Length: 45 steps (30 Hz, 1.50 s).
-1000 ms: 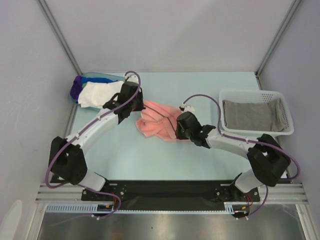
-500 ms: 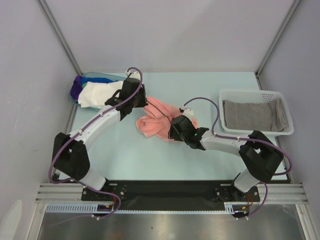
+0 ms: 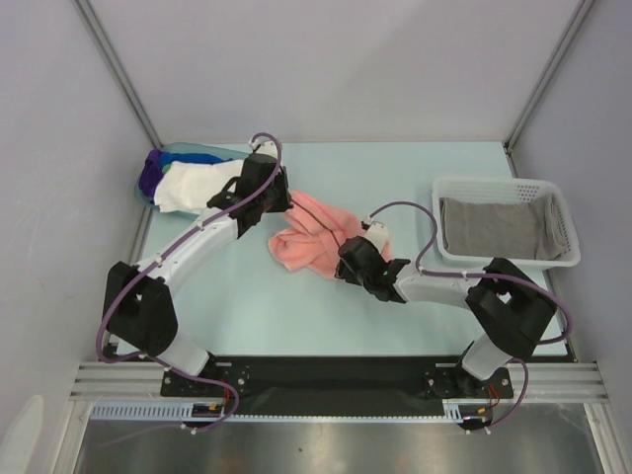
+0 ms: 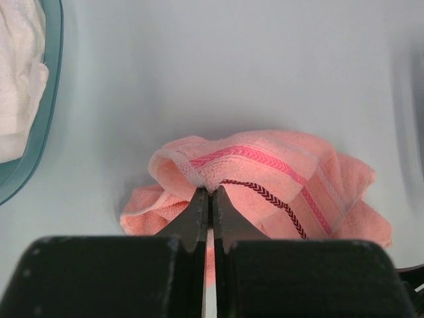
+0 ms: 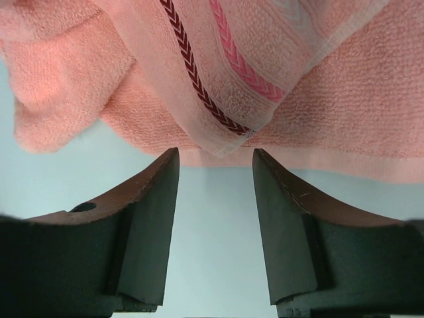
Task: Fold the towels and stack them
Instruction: Flatten out the crumpled towel
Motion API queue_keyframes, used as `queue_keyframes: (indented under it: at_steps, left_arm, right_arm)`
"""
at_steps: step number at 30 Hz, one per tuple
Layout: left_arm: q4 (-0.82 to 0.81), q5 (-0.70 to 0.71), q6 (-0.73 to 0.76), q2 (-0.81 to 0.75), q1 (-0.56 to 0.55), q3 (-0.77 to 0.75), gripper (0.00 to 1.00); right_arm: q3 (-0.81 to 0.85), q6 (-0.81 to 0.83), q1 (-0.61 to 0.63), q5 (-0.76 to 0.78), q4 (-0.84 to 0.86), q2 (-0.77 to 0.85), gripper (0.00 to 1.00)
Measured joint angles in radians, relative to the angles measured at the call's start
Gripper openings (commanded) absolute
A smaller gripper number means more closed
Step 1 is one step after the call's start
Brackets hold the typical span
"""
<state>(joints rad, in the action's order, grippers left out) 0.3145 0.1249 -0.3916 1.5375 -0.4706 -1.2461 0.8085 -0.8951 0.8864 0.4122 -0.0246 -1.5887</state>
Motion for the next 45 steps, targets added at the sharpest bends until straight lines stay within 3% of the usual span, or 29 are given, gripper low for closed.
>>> queue_keyframes:
  at_steps: [14,23,30,31,35,45]
  left_arm:
    - [-0.001,-0.006,0.0,0.0,0.001,0.0,0.0]
    - [-0.002,-0.01,0.0,0.003,0.001,0.0,0.0]
    - [-0.003,-0.024,0.0,0.008,0.002,0.0,0.0]
    - [-0.003,-0.024,0.0,0.008,0.002,0.0,0.0]
    - [-0.003,-0.026,0.001,0.008,0.002,0.0,0.0]
    - [0.039,-0.064,0.01,-0.064,-0.002,-0.015,0.0]
  right_arm:
    - [0.051,-0.014,0.0,0.022,0.017,-0.082,0.5]
    - [0.059,-0.021,-0.001,0.032,0.015,-0.113,0.29]
    - [0.07,-0.013,-0.002,0.048,0.004,-0.113,0.01]
    - [0.07,-0.011,-0.002,0.051,-0.005,-0.109,0.0]
    - [0.07,0.0,-0.002,0.063,-0.055,-0.048,0.0]
    - [0.111,0.177,-0.005,0.128,-0.185,0.315,0.0]
